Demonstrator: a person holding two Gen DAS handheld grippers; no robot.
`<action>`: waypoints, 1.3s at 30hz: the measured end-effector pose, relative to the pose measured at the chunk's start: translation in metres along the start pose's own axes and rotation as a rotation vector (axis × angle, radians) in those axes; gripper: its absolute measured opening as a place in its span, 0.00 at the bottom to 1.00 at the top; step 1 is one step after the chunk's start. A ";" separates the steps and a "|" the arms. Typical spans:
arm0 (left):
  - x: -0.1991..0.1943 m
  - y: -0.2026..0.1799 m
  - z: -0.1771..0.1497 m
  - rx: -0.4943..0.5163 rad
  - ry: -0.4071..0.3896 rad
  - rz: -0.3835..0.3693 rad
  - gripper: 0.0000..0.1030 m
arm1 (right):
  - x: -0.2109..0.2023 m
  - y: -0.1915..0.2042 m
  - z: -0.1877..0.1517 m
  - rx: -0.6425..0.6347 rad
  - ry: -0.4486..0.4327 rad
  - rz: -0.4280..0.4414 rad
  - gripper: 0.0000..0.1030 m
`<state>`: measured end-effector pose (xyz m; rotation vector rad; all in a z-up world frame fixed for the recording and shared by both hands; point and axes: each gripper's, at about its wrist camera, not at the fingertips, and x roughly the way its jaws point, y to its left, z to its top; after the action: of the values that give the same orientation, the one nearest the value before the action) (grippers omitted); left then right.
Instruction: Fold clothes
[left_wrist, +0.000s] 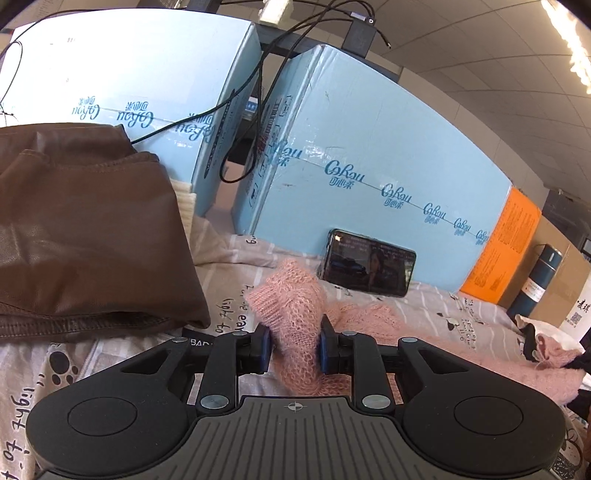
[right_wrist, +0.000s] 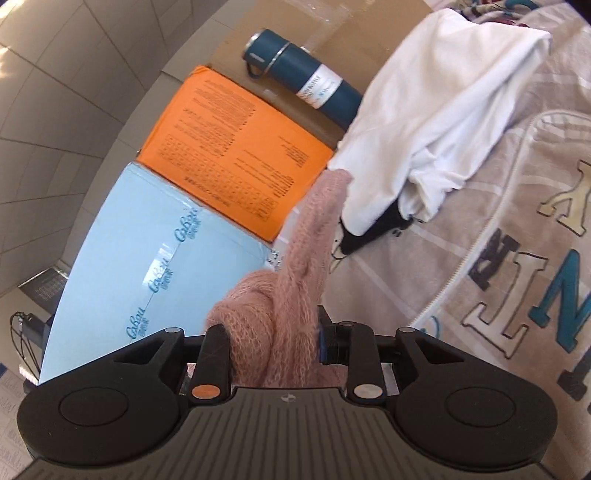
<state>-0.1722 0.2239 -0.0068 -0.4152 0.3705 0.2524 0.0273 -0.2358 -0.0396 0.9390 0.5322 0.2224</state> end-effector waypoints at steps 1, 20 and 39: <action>0.001 0.001 0.000 -0.006 0.005 0.005 0.26 | -0.002 -0.005 0.001 0.018 -0.008 -0.017 0.27; -0.017 -0.049 0.018 0.389 -0.190 -0.053 0.91 | -0.066 -0.023 0.012 0.071 -0.397 -0.190 0.80; -0.015 -0.096 -0.041 0.716 0.021 -0.265 0.04 | -0.045 0.029 -0.013 -0.285 -0.216 -0.001 0.83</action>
<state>-0.1680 0.1189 -0.0023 0.2396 0.3956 -0.1487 -0.0159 -0.2283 -0.0069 0.6749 0.2920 0.1875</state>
